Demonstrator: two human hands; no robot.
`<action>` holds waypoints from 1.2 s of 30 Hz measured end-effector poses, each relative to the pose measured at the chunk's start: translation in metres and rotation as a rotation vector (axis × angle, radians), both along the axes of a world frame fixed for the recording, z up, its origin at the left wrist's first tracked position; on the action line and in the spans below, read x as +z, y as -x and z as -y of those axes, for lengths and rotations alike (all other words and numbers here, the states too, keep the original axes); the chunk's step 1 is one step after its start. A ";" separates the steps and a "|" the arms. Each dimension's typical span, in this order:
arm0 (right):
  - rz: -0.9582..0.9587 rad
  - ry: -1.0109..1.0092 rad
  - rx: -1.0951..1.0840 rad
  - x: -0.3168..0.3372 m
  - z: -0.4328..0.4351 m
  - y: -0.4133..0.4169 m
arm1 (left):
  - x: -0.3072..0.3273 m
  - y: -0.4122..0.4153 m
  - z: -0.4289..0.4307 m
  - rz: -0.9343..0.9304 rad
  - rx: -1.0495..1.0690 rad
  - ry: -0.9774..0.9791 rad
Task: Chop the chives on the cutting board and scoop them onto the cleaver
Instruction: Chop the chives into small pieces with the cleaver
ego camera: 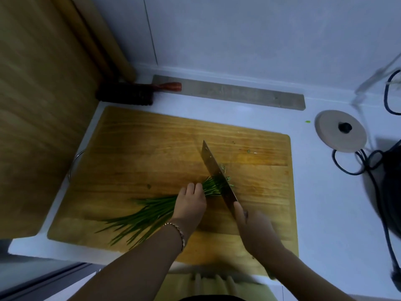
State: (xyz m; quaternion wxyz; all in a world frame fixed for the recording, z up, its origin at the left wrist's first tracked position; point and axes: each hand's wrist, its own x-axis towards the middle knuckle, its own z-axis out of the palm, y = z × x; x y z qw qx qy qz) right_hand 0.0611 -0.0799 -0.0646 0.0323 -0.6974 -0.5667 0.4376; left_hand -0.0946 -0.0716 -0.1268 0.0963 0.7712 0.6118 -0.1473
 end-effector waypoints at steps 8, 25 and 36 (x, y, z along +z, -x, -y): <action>-0.040 -0.020 0.003 -0.013 -0.009 0.014 | 0.006 0.004 -0.007 -0.013 -0.053 0.087; -0.169 0.004 -0.169 -0.012 -0.029 0.005 | 0.006 0.007 0.000 0.081 0.019 -0.026; -0.076 -0.030 0.020 0.010 -0.011 -0.005 | 0.004 0.006 0.003 0.136 0.159 -0.009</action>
